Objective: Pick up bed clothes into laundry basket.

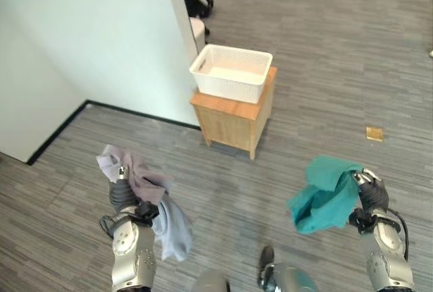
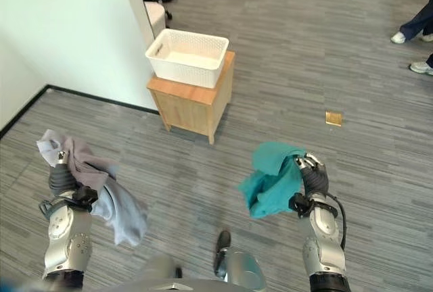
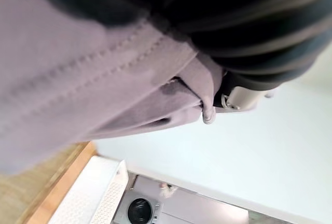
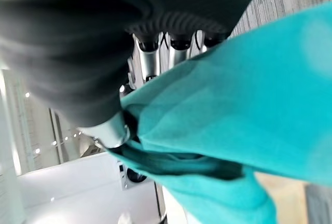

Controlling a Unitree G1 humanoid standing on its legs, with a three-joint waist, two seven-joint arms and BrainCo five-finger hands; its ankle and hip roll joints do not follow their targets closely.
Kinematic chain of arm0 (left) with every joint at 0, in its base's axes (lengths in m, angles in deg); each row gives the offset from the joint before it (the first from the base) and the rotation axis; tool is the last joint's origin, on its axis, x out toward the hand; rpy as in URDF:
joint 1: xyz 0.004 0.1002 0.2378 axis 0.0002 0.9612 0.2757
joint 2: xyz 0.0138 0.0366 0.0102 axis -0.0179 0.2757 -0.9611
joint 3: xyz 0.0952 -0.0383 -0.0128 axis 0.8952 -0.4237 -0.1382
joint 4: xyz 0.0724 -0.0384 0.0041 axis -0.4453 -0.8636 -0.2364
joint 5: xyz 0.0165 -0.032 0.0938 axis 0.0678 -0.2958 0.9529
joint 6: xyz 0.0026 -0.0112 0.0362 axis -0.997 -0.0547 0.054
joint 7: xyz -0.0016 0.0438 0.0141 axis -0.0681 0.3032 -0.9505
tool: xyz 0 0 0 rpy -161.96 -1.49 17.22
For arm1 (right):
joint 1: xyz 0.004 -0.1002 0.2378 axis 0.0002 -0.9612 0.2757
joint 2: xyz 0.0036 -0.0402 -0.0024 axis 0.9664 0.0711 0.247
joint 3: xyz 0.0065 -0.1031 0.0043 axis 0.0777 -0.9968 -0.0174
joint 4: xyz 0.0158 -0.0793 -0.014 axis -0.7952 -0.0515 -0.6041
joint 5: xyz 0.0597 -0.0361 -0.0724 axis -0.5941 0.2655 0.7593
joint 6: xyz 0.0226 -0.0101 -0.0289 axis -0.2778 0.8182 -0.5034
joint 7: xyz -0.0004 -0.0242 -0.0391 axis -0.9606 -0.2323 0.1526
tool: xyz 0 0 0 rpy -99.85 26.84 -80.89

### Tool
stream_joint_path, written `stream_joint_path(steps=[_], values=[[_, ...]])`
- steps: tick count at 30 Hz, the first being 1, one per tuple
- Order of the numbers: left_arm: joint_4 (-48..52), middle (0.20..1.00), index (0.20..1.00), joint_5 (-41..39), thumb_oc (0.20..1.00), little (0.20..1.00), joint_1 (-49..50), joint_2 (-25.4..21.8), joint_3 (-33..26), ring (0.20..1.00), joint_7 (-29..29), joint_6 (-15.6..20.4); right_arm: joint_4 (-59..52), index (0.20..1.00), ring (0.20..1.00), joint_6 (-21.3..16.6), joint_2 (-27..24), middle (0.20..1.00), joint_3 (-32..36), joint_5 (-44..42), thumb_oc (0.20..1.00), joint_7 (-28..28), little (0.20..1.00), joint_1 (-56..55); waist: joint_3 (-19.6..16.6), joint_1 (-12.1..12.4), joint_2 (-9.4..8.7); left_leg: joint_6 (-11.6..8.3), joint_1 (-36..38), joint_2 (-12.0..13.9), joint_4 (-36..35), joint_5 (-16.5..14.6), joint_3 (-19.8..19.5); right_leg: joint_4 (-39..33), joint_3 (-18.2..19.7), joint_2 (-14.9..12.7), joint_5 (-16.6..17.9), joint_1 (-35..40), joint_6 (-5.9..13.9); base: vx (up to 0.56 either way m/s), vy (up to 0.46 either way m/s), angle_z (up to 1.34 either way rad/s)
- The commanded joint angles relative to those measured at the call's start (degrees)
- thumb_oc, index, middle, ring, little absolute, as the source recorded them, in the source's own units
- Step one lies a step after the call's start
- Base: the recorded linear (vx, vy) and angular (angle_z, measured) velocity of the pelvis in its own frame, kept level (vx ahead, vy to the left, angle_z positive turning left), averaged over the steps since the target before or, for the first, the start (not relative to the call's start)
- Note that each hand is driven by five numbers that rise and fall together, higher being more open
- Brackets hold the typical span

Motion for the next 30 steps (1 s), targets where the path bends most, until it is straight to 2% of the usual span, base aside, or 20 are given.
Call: stream_joint_path(steps=[1,2,4,6,9,10,12,14,15,16,17,18,20,21,22,23,24,25,26,30], values=[[3.2,0.2,0.2,-2.8,0.2,0.2,-0.7,-4.5,-0.1,0.2,-0.7,3.3,-6.8,0.2,0.2,-4.0,-4.3,0.2,0.7,-1.1,0.2,0.5,0.2,0.8,-2.8,0.5,1.83,-1.76,4.2,3.9,-37.4,5.3,0.1,-6.9,-2.5,-5.9,-0.2,7.0,10.3,0.4,0.047,0.02],[3.3,0.2,0.2,-2.8,0.2,0.2,-0.6,-4.5,-0.1,0.2,-0.7,3.4,-6.8,0.2,0.2,-4.0,-4.4,0.2,0.7,-1.0,0.2,0.5,0.2,0.8,-2.7,0.5,1.61,-1.87,4.9,3.6,-38.3,5.5,0.2,-6.9,-2.5,-6.2,-0.4,7.3,10.33,0.4,0.078,-0.16],[2.6,0.2,0.2,-2.3,0.2,0.2,-0.3,-4.3,-0.4,0.2,-0.1,3.5,-6.7,0.2,0.2,-4.2,-5.1,0.2,0.2,0.0,0.2,0.6,0.2,1.6,-3.7,1.7,2.85,-2.89,3.7,3.6,-46.5,9.5,-0.8,-7.4,-2.5,-5.6,-1.6,9.2,10.88,0.37,0.091,-0.48],[2.6,0.2,0.2,-1.8,0.2,0.2,0.3,-4.4,-1.0,0.2,-0.1,3.6,-6.7,0.2,0.2,-3.9,-5.5,0.2,-0.2,0.9,0.2,0.5,0.2,2.2,-4.3,2.0,3.05,-3.93,5.0,3.1,-49.1,11.6,-1.5,-7.4,-2.4,-5.9,-2.0,10.9,11.13,0.42,0.094,-0.61],[3.1,0.2,0.2,-0.8,0.2,0.2,1.4,-4.2,-1.8,0.2,0.0,3.8,-7.5,0.2,0.2,-3.3,-4.8,0.2,-0.6,1.8,0.2,-0.1,0.2,2.5,-6.0,2.3,3.27,-2.7,6.8,2.2,-47.0,9.2,-0.1,-5.2,-2.5,-7.9,-3.4,12.5,12.47,0.4,0.18,-0.29],[3.3,0.2,0.2,-0.6,0.2,0.2,1.1,-4.2,-2.2,0.2,0.2,3.6,-7.6,0.2,0.2,-3.2,-4.6,0.2,-0.6,2.4,0.2,-0.2,0.2,2.6,-6.4,2.7,3.05,-1.74,7.4,0.6,-45.9,7.3,-0.4,-2.3,-2.6,-10.0,-2.9,13.1,13.28,0.42,0.246,-0.27],[3.9,0.2,0.2,-0.3,0.2,0.2,1.2,-4.5,-2.6,0.2,0.4,3.7,-7.9,0.2,0.2,-3.1,-4.1,0.2,-0.5,3.2,0.2,-0.4,0.2,2.7,-6.8,2.8,2.83,0.53,10.1,-0.8,-47.3,5.6,0.2,5.8,-1.4,-13.4,0.2,9.9,14.21,0.34,0.268,-0.17],[3.9,0.2,0.2,0.5,0.2,0.2,0.4,-5.6,-2.3,0.2,0.7,3.4,-8.3,0.2,0.2,-3.2,-3.9,0.2,-0.2,4.6,0.2,0.3,0.2,3.2,-6.0,2.2,2.73,3.28,13.3,-3.3,-48.2,3.4,0.1,17.2,0.6,-17.4,9.1,5.2,15.12,0.23,0.307,-0.04],[3.9,0.2,0.2,0.8,0.2,0.2,-0.5,-6.3,-1.7,0.2,1.0,3.4,-8.4,0.2,0.2,-3.4,-3.9,0.2,-0.1,5.1,0.2,0.7,0.2,3.4,-4.9,1.5,3.13,4.57,14.6,-4.1,-48.4,3.1,0.0,22.5,1.1,-18.7,12.3,3.0,14.85,0.18,0.298,0.3],[4.1,0.2,0.2,1.1,0.2,0.2,-0.9,-7.0,-1.6,0.2,0.7,3.2,-8.2,0.2,0.2,-3.4,-4.0,0.2,0.4,5.8,0.2,1.2,0.2,3.4,-4.3,0.7,3.66,5.11,15.7,-4.3,-49.2,2.7,-0.8,26.3,3.1,-17.9,11.9,0.7,14.4,0.17,0.199,0.86],[4.3,0.2,0.2,1.9,0.2,0.2,-1.2,-7.8,-1.2,0.2,0.5,3.0,-8.3,0.2,0.2,-3.6,-4.2,0.2,0.8,6.6,0.2,1.8,0.2,3.4,-4.1,0.0,4.21,5.3,16.5,-4.0,-49.9,2.3,-1.8,27.6,5.0,-16.2,10.0,-2.6,13.77,0.2,0.098,1.09],[4.2,0.2,0.2,2.3,0.2,0.2,-1.7,-8.3,-0.9,0.2,0.5,3.0,-8.7,0.2,0.2,-3.5,-4.5,0.2,1.7,7.1,0.2,2.4,0.2,3.2,-3.8,-1.0,4.55,5.09,17.7,-4.0,-50.6,1.9,-3.1,26.3,6.8,-13.9,7.6,-5.6,13.2,0.23,0.004,1.21],[4.6,0.2,0.2,2.4,0.2,0.2,-2.6,-8.9,-0.9,0.2,0.5,3.4,-8.5,0.2,0.2,-3.7,-4.9,0.2,3.1,6.4,0.2,2.9,0.2,3.4,-3.8,-2.0,4.4,4.16,19.5,-3.6,-51.6,1.5,-3.8,19.5,6.4,-13.4,6.2,-7.3,13.15,0.23,-0.076,0.83],[4.9,0.2,0.2,2.3,0.2,0.2,-2.8,-9.0,-1.1,0.2,0.5,3.6,-8.3,0.2,0.2,-4.0,-5.2,0.2,4.2,6.3,0.2,3.7,0.2,4.0,-3.7,-2.3,3.67,3.57,19.9,-3.7,-51.9,1.2,-4.4,13.2,6.3,-13.1,5.5,-7.8,13.45,0.25,-0.173,0.62],[5.0,0.2,0.2,2.5,0.2,0.2,-2.8,-9.2,-1.3,0.2,0.7,3.7,-8.5,0.2,0.2,-4.3,-6.0,0.2,5.5,7.0,0.2,4.6,0.2,4.3,-3.5,-3.0,3.02,3.01,21.0,-3.8,-52.3,0.3,-5.7,4.9,6.9,-10.8,5.0,-7.2,14.09,0.26,-0.201,0.62],[5.0,0.2,0.2,2.4,0.2,0.2,-2.9,-9.2,-1.3,0.2,0.7,3.4,-8.8,0.2,0.2,-4.7,-6.2,0.2,7.2,7.1,0.2,5.6,0.2,3.7,-3.7,-3.4,2.31,2.85,20.8,-4.0,-52.2,0.4,-7.2,1.3,9.3,-9.6,4.7,-4.3,14.34,0.23,-0.172,0.63],[5.4,0.2,0.2,3.0,0.2,0.2,-2.6,-8.9,-1.1,0.2,0.7,3.7,-8.6,0.2,0.2,-5.4,-7.0,0.2,7.6,8.7,0.2,6.9,0.2,4.4,-3.8,-2.8,1.63,2.69,21.1,-3.8,-52.6,0.4,-6.4,1.9,8.0,-10.6,7.0,-3.8,15.28,0.11,-0.094,0.7],[5.4,0.2,0.2,3.0,0.2,0.2,-2.6,-8.9,-1.1,0.2,0.7,3.7,-8.6,0.2,0.2,-5.4,-7.0,0.2,7.6,8.7,0.2,6.9,0.2,4.4,-3.7,-2.8,1.63,2.71,21.2,-3.8,-52.7,0.4,-6.4,1.9,8.0,-10.6,7.0,-3.8,15.29,0.13,-0.105,0.9],[5.3,0.2,0.2,2.2,0.2,0.2,-2.6,-7.8,-1.4,0.2,1.0,4.3,-8.9,0.2,0.2,-5.1,-8.4,0.2,8.0,8.7,0.2,7.1,0.2,5.7,-5.2,-1.7,1.1,2.46,21.0,-3.4,-52.8,0.4,-6.7,-0.1,7.3,-9.8,4.0,-1.6,14.47,0.14,-0.109,0.88],[7.8,0.2,0.2,1.8,0.2,0.2,0.3,-5.7,-1.9,0.2,0.0,4.0,-5.5,0.2,0.2,-4.6,-16.5,0.2,9.4,10.9,0.2,8.0,0.2,10.8,-7.0,0.2,0.11,1.61,20.8,-2.9,-53.1,0.7,-8.4,-3.8,5.2,-8.5,3.5,1.8,13.8,0.13,-0.133,0.1]])
